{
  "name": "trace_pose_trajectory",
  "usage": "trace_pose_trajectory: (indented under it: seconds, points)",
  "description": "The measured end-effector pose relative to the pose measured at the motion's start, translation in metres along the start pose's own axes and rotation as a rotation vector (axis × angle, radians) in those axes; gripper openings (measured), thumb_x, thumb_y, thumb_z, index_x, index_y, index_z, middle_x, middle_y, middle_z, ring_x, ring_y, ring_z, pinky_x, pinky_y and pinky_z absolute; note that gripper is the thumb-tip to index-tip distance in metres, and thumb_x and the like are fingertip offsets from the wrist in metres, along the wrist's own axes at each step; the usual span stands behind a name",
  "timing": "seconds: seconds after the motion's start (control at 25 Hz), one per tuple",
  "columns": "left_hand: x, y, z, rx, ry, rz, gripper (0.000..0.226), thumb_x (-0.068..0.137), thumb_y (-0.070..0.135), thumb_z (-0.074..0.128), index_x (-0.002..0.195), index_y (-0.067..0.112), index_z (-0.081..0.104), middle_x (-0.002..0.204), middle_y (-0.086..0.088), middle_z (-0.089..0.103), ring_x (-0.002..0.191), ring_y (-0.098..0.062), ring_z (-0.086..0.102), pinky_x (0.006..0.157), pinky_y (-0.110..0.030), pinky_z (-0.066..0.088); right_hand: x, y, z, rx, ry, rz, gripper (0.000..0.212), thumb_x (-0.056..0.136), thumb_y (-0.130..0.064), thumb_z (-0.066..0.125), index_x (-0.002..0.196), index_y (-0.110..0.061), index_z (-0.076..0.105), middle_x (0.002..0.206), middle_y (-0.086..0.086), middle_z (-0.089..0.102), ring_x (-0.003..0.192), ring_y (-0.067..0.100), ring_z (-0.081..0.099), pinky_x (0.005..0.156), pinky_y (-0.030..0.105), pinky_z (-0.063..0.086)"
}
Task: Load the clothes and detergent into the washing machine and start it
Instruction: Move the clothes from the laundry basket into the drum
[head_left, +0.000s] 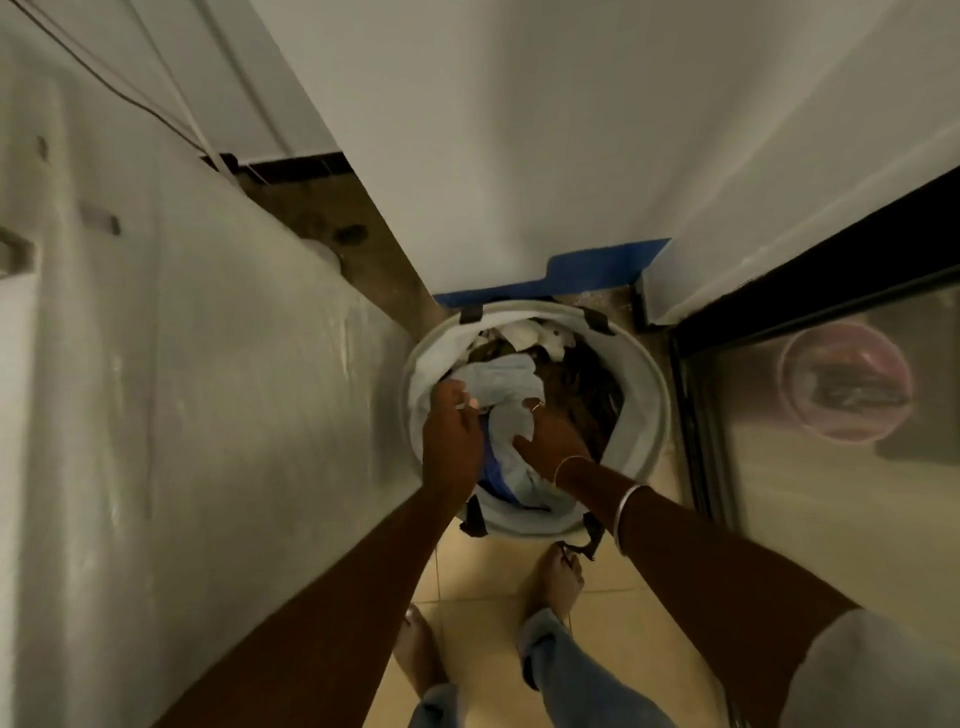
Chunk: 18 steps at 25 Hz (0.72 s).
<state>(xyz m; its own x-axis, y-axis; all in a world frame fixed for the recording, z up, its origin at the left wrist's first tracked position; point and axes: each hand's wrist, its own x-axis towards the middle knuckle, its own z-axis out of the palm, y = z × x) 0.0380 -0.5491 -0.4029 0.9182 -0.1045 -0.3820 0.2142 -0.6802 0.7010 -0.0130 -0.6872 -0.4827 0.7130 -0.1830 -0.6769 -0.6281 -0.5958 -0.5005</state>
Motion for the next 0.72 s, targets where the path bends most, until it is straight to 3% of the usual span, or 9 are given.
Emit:
trace_pose_trajectory:
  seconds: [0.08, 0.16, 0.32, 0.44, 0.6, 0.64, 0.72]
  points:
    - [0.0, -0.02, 0.009, 0.008, -0.008, -0.03, 0.033, 0.103, 0.024, 0.047, 0.13, 0.006, 0.051, 0.123, -0.012, 0.063, 0.115, -0.025, 0.06, 0.1, -0.037, 0.049, 0.036, 0.029, 0.048, -0.213, -0.102, -0.009, 0.085, 0.088, -0.047, 0.061, 0.154, -0.014, 0.019, 0.153, 0.015, 0.033, 0.138, 0.032, 0.039, 0.115, 0.042, 0.032]
    - [-0.003, -0.031, 0.015, 0.013, -0.047, -0.017, 0.03, 0.103, 0.017, 0.047, 0.131, 0.007, 0.05, 0.125, -0.009, 0.062, 0.117, -0.021, 0.059, 0.1, -0.029, 0.046, 0.046, 0.033, 0.074, -0.298, -0.121, 0.066, 0.089, 0.088, -0.055, 0.055, 0.155, -0.015, 0.012, 0.155, 0.017, 0.029, 0.137, 0.035, 0.039, 0.113, 0.044, 0.032]
    - [-0.011, -0.032, 0.01, 0.096, -0.188, 0.007, 0.039, 0.101, 0.011, 0.048, 0.141, 0.011, 0.045, 0.142, -0.003, 0.051, 0.128, -0.01, 0.047, 0.106, -0.02, 0.036, 0.022, 0.019, 0.056, -0.158, -0.014, 0.073, 0.038, 0.101, -0.015, 0.046, 0.138, -0.008, 0.046, 0.142, 0.015, 0.049, 0.131, 0.029, 0.048, 0.109, 0.034, 0.036]
    - [-0.016, -0.022, -0.006, 0.137, -0.3, -0.021, 0.057, 0.094, 0.003, 0.057, 0.146, 0.013, 0.037, 0.148, -0.007, 0.043, 0.137, -0.021, 0.043, 0.109, -0.024, 0.034, -0.017, -0.005, 0.016, -0.003, 0.155, 0.039, 0.034, 0.096, -0.01, 0.05, 0.129, -0.005, 0.054, 0.133, 0.016, 0.053, 0.122, 0.033, 0.052, 0.101, 0.037, 0.041]
    - [-0.028, 0.023, -0.044, 0.143, -0.442, -0.049, 0.106, 0.071, 0.011, 0.083, 0.154, 0.025, 0.018, 0.155, -0.007, 0.029, 0.14, -0.025, 0.036, 0.103, -0.025, 0.033, -0.097, -0.062, -0.039, 0.198, 0.39, -0.115, 0.025, 0.089, 0.002, 0.053, 0.113, 0.003, 0.059, 0.118, 0.022, 0.054, 0.104, 0.038, 0.056, 0.085, 0.036, 0.046]
    - [-0.033, 0.039, -0.053, 0.133, -0.453, -0.018, 0.109, 0.069, 0.015, 0.085, 0.154, 0.029, 0.017, 0.155, -0.006, 0.028, 0.139, -0.025, 0.036, 0.103, -0.026, 0.033, -0.117, -0.077, -0.049, 0.228, 0.42, -0.177, 0.025, 0.089, 0.004, 0.052, 0.113, 0.005, 0.06, 0.116, 0.024, 0.056, 0.104, 0.04, 0.057, 0.086, 0.035, 0.045]
    - [-0.041, 0.073, -0.071, 0.066, -0.403, 0.106, 0.094, 0.075, 0.018, 0.081, 0.15, 0.031, 0.027, 0.148, -0.003, 0.04, 0.133, -0.022, 0.043, 0.101, -0.025, 0.037, -0.151, -0.105, -0.07, 0.298, 0.495, -0.285, 0.03, 0.09, -0.002, 0.048, 0.117, 0.008, 0.057, 0.116, 0.028, 0.057, 0.106, 0.042, 0.056, 0.089, 0.034, 0.043]
